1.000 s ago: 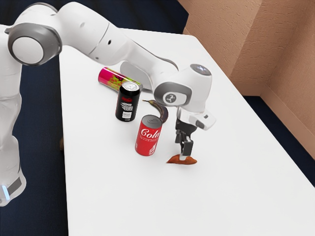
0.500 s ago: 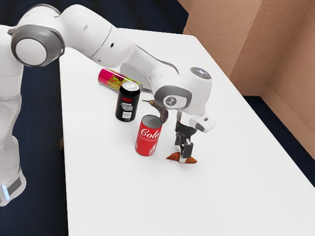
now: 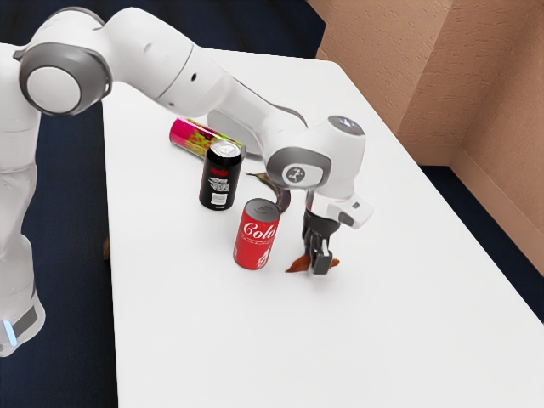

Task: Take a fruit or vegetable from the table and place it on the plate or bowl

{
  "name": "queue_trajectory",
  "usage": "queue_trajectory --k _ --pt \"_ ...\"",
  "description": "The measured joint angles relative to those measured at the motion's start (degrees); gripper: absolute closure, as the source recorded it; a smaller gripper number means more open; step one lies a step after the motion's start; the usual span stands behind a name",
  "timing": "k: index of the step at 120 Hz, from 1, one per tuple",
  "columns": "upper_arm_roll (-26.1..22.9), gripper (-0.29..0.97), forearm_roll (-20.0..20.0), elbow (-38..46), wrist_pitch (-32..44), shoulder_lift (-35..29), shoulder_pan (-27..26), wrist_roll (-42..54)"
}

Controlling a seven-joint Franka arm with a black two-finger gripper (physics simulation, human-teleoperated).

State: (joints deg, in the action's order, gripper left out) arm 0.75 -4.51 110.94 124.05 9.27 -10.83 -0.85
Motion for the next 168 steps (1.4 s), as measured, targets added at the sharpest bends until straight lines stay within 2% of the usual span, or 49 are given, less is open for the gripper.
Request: queue_trajectory --k 26,41,51,60,69,91,106,117,149,151,161,168 --pt "0.42 0.53 0.11 -0.86 -0.77 -2.46 0.19 -0.18" --pt "2.24 0.53 0.29 -8.58 -4.34 -2.71 1.18 -0.04" --pt "5.38 0.53 0.59 -15.77 -8.48 -1.78 1.35 0.15" --pt "10.21 0.54 0.61 -19.67 -11.57 -0.43 1.82 0.6" --pt "12.59 0.54 0.54 -21.25 -14.22 0.03 5.07 1.08" --pt "13.76 0.54 0.44 -23.93 -18.3 1.04 15.27 2.26" --pt "13.66 0.54 -0.14 -39.81 -22.33 13.7 24.69 3.0" --pt "13.45 0.54 -1.39 -48.99 -24.93 22.17 27.63 3.45" --pt "13.38 0.54 -4.24 -56.77 -28.9 30.28 30.74 4.48" --pt "13.38 0.53 -4.34 -56.89 -29.02 30.38 30.77 4.53" --pt "13.4 0.3 -4.88 -57.21 -29.51 30.6 30.84 4.79" --pt "13.4 0.2 -5.17 -57.63 -29.74 30.59 30.86 5.16"
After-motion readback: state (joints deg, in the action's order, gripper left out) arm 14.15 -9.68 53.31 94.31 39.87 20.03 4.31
